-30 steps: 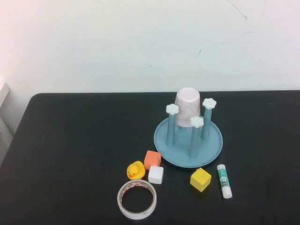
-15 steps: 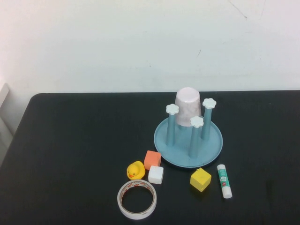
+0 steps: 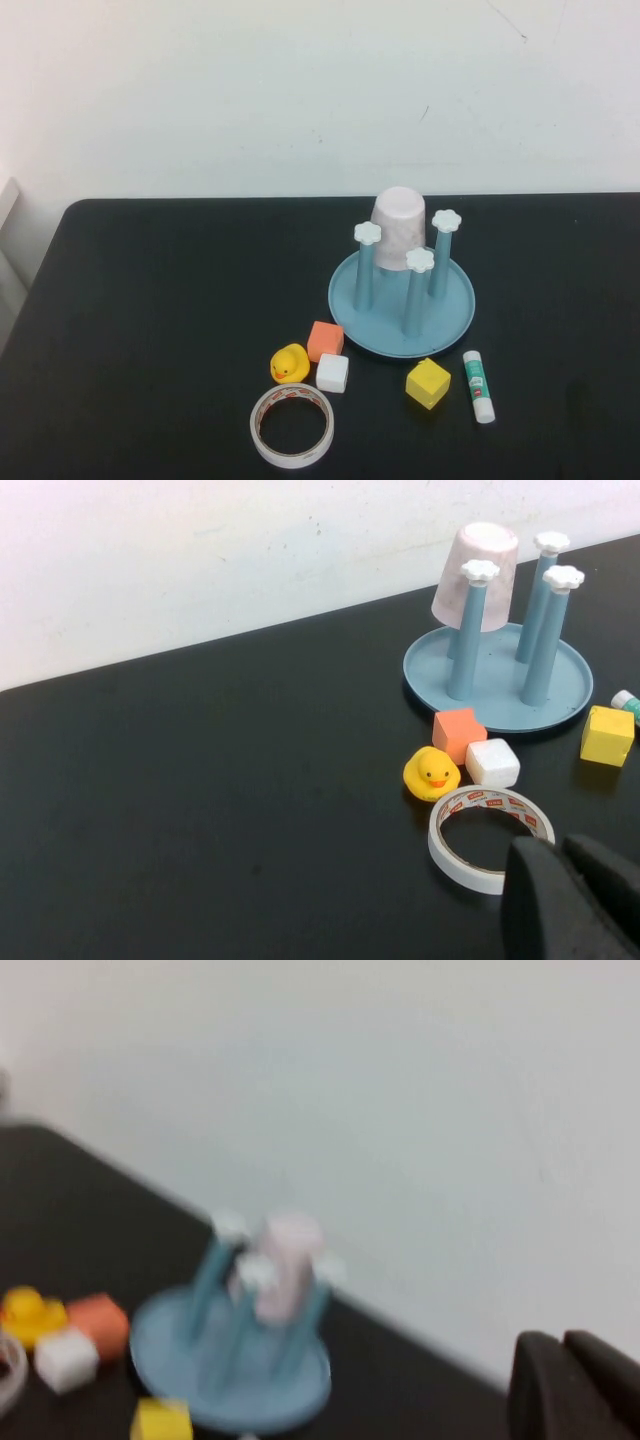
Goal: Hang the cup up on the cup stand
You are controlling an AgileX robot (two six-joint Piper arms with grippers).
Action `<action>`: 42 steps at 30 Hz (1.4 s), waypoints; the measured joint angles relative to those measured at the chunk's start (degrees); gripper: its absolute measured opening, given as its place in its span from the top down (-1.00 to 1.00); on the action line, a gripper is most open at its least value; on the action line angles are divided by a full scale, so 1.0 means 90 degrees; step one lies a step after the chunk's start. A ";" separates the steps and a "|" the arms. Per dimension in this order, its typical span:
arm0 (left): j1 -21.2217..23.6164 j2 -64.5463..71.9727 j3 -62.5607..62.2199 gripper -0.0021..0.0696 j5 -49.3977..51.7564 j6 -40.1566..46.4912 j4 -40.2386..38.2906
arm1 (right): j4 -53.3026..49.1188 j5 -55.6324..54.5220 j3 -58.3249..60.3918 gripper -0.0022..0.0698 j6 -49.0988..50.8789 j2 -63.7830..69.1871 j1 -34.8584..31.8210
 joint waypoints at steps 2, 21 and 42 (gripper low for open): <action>0.0000 0.0000 0.0000 0.94 0.0000 0.0000 0.0000 | -0.2113 0.0149 0.0251 0.91 0.2644 -0.0269 -0.0135; 0.0000 0.0000 0.0000 0.95 0.0000 0.0000 0.0000 | -0.6889 0.0816 0.1733 0.91 0.8343 -0.1537 -0.1597; 0.0000 0.0000 0.0000 0.95 0.0000 -0.0002 0.0000 | -0.6889 0.0932 0.1710 0.91 0.8600 -0.1537 -0.1597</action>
